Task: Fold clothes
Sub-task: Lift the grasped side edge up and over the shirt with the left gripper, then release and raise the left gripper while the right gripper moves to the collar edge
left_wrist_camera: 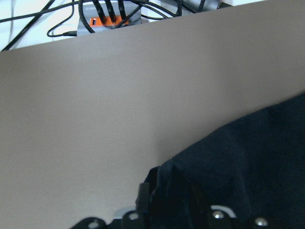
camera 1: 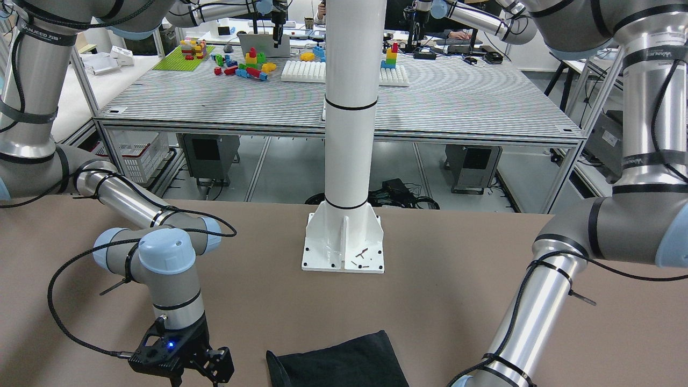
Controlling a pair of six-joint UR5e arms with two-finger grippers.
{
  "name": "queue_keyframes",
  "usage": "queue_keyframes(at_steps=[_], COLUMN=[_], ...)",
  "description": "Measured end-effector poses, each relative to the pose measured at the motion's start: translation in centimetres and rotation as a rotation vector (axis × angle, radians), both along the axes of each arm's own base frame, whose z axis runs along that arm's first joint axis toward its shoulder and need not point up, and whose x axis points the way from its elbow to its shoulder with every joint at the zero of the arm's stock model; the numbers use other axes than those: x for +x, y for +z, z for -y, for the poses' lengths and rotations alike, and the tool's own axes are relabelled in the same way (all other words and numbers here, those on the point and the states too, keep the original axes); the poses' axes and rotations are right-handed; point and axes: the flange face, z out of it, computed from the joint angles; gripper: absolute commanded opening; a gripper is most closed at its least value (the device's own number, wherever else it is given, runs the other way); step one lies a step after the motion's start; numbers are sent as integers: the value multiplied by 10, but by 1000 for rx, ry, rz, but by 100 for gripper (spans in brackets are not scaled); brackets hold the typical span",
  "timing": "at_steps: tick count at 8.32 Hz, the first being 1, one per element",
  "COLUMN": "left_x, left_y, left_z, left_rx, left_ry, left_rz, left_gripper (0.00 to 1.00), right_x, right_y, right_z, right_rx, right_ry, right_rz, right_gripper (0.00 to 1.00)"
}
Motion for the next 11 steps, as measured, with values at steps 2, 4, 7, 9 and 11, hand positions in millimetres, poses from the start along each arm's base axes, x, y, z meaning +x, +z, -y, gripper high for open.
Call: queue_keyframes(at_steps=[2,4,7,9,11], left_x=[-32,-72,-90,-91,-91], left_y=[-1,5,16,18,17], left_z=[16,27,19,18,17], left_rx=[25,24,38,40,42], left_ry=[4,18,29,31,31], left_rz=[-1,-28,-39,-40,-41], left_gripper=[94,94,94,94,94], right_x=[-5,-10,-43,-83,-110], right_y=[-2,-1,1,7,16], right_z=[-2,-1,-11,-10,-9], right_rx=[-1,-71,-229,-293,-287], right_ry=[-3,62,279,381,415], right_rz=[4,28,144,212,236], right_gripper=[92,89,89,84,78])
